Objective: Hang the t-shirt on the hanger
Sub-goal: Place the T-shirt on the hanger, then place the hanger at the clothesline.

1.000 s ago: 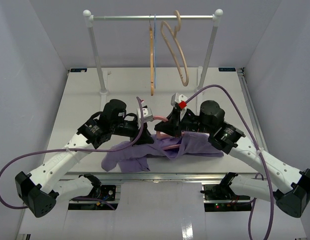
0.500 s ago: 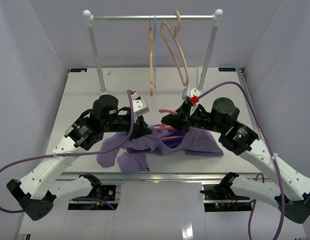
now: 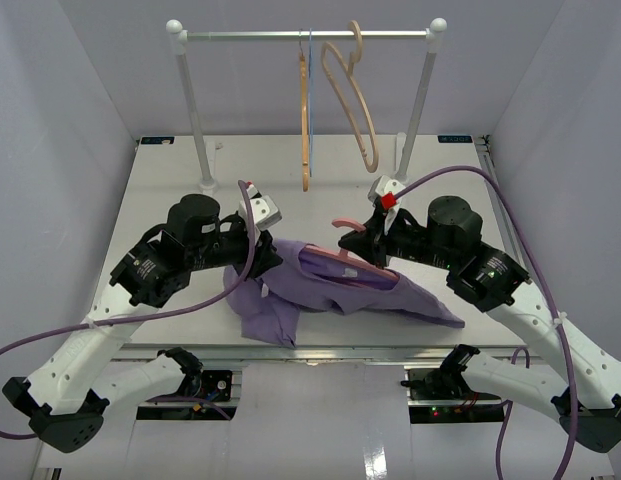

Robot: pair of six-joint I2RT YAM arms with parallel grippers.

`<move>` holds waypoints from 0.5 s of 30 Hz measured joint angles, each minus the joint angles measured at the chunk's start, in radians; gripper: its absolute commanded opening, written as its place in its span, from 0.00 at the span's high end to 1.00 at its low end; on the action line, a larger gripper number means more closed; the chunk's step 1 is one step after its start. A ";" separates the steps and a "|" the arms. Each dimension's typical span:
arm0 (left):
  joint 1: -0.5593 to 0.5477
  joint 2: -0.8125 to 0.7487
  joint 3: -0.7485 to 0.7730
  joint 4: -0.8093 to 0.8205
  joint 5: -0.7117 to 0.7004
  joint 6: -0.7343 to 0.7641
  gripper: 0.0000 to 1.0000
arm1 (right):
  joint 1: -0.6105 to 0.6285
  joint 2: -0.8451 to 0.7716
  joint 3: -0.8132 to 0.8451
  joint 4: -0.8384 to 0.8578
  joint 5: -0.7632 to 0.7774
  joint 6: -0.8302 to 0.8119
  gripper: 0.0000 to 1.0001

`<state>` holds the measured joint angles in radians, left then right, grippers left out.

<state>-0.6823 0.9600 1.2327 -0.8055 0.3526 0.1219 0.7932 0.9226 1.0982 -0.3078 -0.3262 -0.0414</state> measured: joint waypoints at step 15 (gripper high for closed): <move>0.000 0.040 0.095 0.081 0.091 0.009 0.44 | -0.008 0.042 0.120 -0.059 -0.038 -0.002 0.92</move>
<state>-0.6823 0.9998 1.3273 -0.7248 0.4436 0.1308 0.7848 0.9649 1.2179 -0.3663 -0.3642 -0.0437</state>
